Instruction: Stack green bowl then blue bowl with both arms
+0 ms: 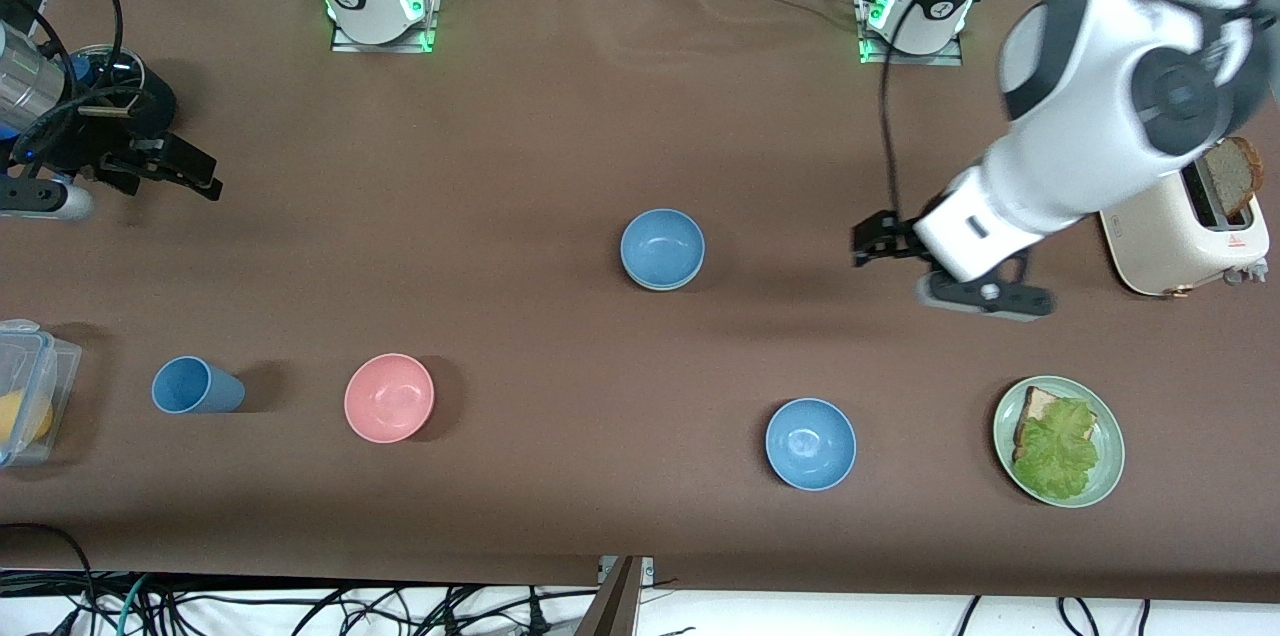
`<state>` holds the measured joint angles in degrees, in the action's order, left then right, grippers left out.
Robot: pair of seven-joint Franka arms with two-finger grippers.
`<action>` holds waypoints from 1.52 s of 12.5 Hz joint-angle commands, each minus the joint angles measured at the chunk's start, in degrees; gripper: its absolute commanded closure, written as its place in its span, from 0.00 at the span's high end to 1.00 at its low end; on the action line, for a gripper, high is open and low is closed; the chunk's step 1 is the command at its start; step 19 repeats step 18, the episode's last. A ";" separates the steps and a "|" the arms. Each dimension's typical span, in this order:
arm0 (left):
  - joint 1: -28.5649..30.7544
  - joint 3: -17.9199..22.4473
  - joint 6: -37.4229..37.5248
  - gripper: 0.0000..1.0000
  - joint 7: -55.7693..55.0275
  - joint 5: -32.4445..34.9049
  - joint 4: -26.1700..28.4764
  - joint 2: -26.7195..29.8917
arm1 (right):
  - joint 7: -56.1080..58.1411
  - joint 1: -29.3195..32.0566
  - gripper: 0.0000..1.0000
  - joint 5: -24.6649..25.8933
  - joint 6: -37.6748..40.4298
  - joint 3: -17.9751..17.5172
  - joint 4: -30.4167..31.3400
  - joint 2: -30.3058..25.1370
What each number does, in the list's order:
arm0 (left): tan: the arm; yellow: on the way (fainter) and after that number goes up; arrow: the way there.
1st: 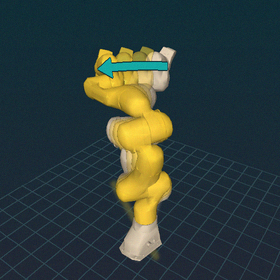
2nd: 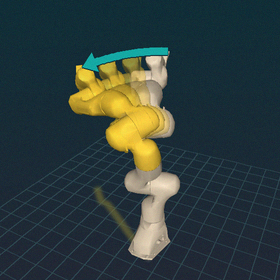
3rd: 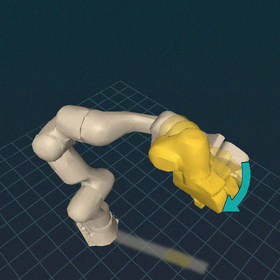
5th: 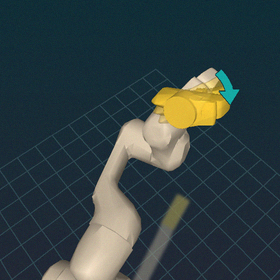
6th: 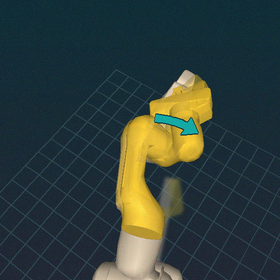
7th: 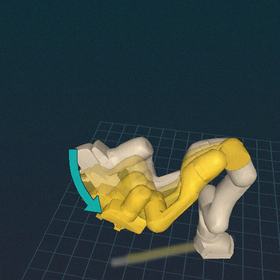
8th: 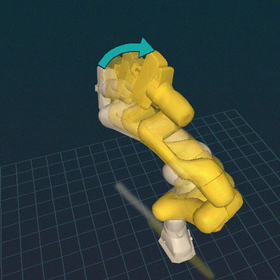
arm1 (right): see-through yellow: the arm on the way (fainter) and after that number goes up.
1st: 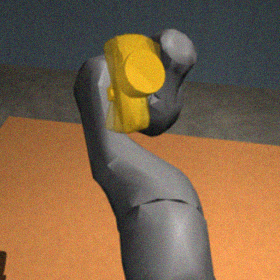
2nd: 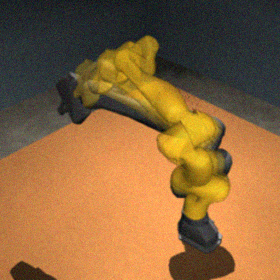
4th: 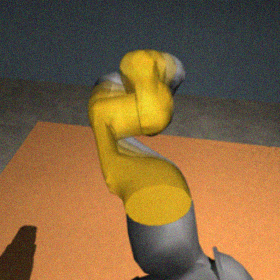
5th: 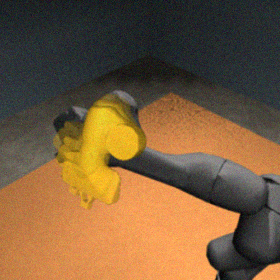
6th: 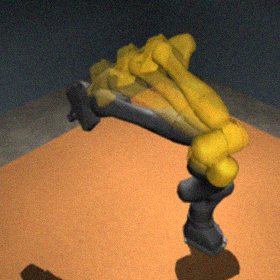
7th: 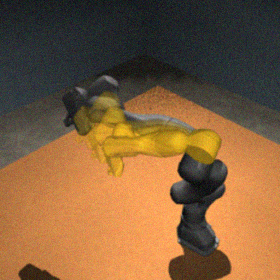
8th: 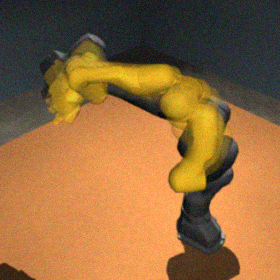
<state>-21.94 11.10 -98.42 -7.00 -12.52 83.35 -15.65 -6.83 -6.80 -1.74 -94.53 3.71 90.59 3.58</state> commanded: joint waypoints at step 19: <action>20.79 -14.62 11.58 1.00 6.03 10.41 -2.14 4.75 | -0.21 -0.14 0.99 -0.28 1.46 -0.72 -1.82 0.55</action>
